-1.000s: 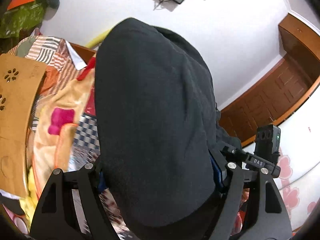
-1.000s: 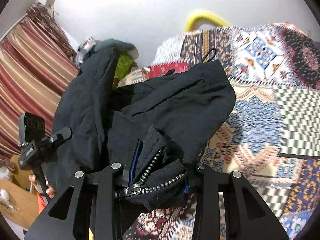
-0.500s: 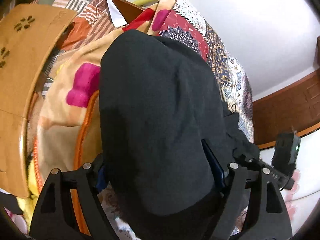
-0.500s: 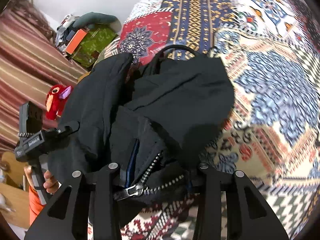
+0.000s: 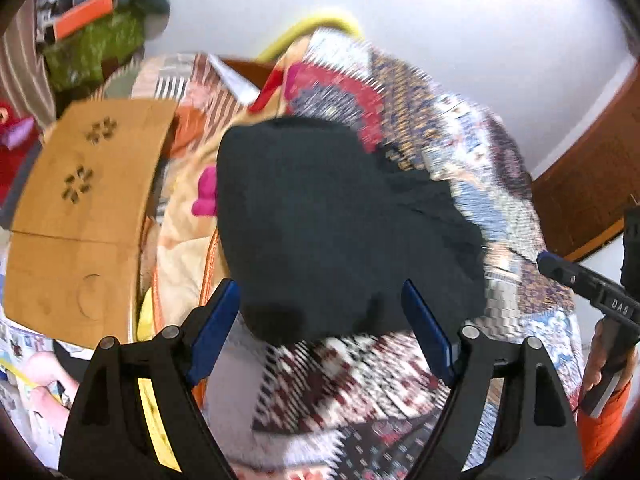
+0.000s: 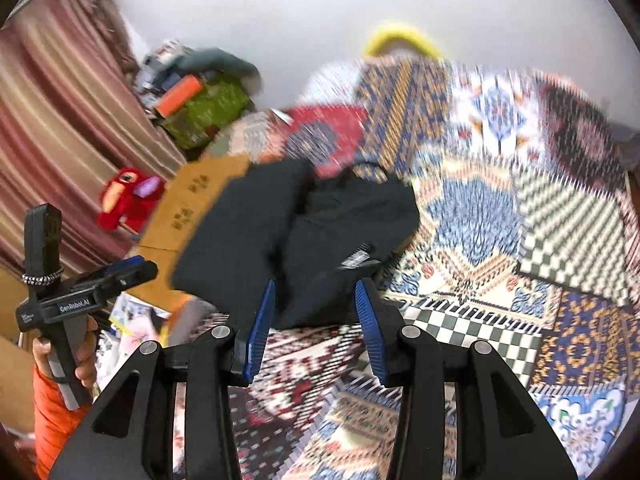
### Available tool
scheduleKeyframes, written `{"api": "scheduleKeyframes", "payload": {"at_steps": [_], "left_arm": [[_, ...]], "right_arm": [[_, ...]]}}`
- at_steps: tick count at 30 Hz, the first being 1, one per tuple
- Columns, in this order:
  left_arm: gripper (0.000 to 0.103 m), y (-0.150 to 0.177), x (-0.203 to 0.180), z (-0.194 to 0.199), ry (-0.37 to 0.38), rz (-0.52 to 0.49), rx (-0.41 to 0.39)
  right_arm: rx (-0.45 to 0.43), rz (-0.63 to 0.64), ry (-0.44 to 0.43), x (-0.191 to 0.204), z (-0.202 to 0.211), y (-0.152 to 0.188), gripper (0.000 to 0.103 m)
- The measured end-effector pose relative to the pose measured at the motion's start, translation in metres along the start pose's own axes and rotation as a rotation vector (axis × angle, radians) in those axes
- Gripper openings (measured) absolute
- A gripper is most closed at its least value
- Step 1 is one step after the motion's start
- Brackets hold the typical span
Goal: Fold large clothes
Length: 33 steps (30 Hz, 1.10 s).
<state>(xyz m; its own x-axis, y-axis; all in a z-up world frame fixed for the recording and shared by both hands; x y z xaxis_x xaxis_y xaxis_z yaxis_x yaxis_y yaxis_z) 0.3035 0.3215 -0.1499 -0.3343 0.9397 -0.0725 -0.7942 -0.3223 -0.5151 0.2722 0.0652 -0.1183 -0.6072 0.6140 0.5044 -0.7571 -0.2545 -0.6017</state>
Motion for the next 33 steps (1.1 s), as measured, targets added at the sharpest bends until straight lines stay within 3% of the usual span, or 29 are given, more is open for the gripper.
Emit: {"api": "scheduleKeyframes", "payload": {"at_steps": [8, 15, 20, 24, 26, 30, 33], "left_arm": [[0.083, 0.028, -0.02, 0.159, 0.03, 0.001, -0.28], [0.083, 0.094, -0.054, 0.293, -0.002, -0.042, -0.643], [0.083, 0.15, -0.078, 0.34, -0.07, -0.043, -0.848], [0.083, 0.183, -0.088, 0.353, -0.081, -0.03, -0.932], [0.083, 0.194, -0.092, 0.354, -0.078, -0.017, -0.948], [0.093, 0.212, -0.097, 0.352, -0.127, 0.0, -0.972], [0.101, 0.219, -0.094, 0.352, -0.147, 0.022, -0.982]], "right_arm": [[-0.252, 0.214, -0.04, 0.105, 0.096, 0.009, 0.038], [-0.493, 0.345, -0.083, 0.169, 0.174, 0.055, 0.038], [-0.595, 0.415, -0.058, 0.195, 0.199, 0.092, 0.038], [-0.642, 0.441, -0.017, 0.206, 0.204, 0.115, 0.04], [-0.653, 0.444, 0.007, 0.208, 0.203, 0.123, 0.049], [-0.689, 0.417, 0.059, 0.201, 0.2, 0.125, 0.087], [-0.701, 0.402, 0.094, 0.2, 0.199, 0.126, 0.102]]}}
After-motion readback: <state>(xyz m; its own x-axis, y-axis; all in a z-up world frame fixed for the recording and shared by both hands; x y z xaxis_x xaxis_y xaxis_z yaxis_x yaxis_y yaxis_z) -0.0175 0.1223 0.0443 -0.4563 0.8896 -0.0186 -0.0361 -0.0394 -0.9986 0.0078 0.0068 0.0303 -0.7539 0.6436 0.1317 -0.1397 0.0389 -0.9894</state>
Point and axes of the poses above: each gripper's, at about its wrist camera, not at the fingertips, and z roughly against the way its jaws point, x to its left, y to its underside, the point moved 1 cm from there along -z, roughly the way its jaws point, and after that the axes turned 13 degrees about -y, right-handed, at the moved point
